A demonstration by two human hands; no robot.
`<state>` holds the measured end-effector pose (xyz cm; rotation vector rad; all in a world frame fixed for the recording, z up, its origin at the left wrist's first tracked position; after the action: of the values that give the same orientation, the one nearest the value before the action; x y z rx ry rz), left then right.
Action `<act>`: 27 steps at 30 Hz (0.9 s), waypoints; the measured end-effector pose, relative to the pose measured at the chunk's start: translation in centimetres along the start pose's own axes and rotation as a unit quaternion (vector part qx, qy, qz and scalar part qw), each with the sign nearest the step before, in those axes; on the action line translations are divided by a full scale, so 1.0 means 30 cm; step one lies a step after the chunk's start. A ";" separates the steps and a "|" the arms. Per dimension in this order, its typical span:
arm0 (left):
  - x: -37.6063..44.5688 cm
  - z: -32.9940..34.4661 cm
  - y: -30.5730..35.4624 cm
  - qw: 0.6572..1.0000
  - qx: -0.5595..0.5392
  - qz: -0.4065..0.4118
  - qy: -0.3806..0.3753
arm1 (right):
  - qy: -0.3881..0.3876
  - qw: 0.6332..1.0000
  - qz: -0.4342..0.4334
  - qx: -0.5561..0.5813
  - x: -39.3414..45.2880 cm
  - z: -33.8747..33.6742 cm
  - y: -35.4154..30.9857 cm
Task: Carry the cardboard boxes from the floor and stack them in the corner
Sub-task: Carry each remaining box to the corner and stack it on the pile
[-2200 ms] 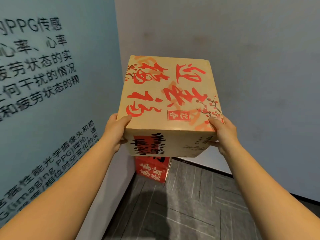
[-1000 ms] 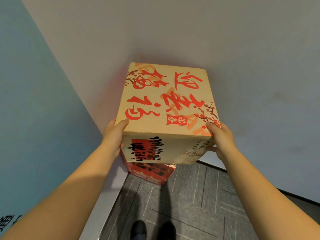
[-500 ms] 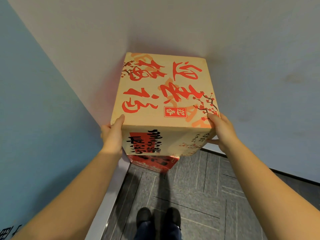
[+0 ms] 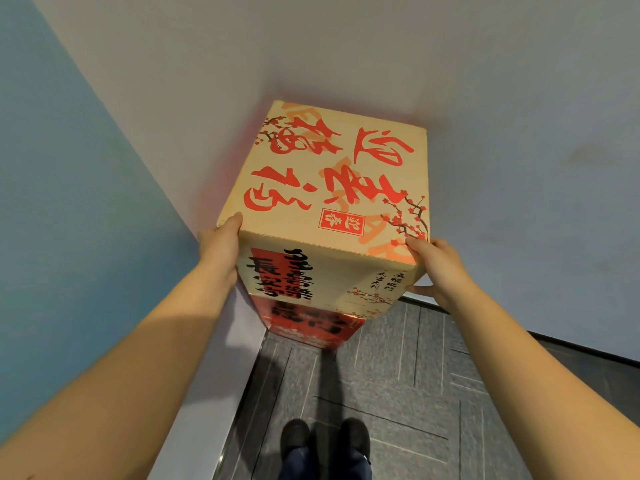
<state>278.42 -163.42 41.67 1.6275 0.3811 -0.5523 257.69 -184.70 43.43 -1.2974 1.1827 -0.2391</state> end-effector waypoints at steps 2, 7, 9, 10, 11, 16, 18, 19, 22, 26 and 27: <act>0.016 0.002 0.014 1.000 0.009 0.004 0.001 | 0.003 1.000 0.007 0.001 0.002 0.002 0.010; 0.040 0.001 0.047 0.999 0.036 0.006 -0.002 | 0.000 1.000 0.011 0.023 -0.002 0.022 0.017; 0.043 0.004 0.056 0.999 0.045 0.008 -0.007 | -0.003 1.000 0.012 0.025 -0.003 0.026 0.016; 0.045 0.003 0.058 0.999 0.049 0.008 -0.008 | -0.005 1.000 0.014 0.025 -0.002 0.028 0.018; 0.047 0.001 0.058 0.999 0.052 0.008 -0.006 | -0.008 1.000 0.015 0.025 -0.002 0.029 0.019; 0.040 -0.007 0.046 0.998 0.063 0.017 -0.009 | -0.004 0.999 0.022 0.024 -0.001 0.027 0.026; 0.033 -0.007 0.040 0.997 0.068 0.022 -0.011 | -0.005 0.999 0.024 0.021 -0.002 0.025 0.025; 0.029 -0.008 0.037 0.997 0.068 0.025 -0.011 | -0.005 1.000 0.024 0.019 -0.004 0.025 0.025; 0.022 -0.009 0.033 0.998 0.063 0.031 -0.008 | -0.009 0.999 0.026 0.021 -0.003 0.028 0.028; 0.019 -0.002 0.038 0.998 0.051 0.034 -0.013 | -0.019 0.999 0.020 0.027 -0.003 0.033 0.023; 0.018 0.000 0.038 0.998 0.047 0.034 -0.016 | -0.020 0.999 0.018 0.027 -0.005 0.033 0.021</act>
<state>279.48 -163.62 42.33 1.7133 0.2790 -0.5513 258.10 -183.79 42.82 -1.2268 1.1562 -0.2166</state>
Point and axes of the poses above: each hand's wrist, its own x-axis towards the middle knuckle, its own z-axis out of the palm, y = z × x, the point moved 5 cm from there along x, towards the middle knuckle, and after that the axes turned 2 degrees about y, right-handed, at the moved point
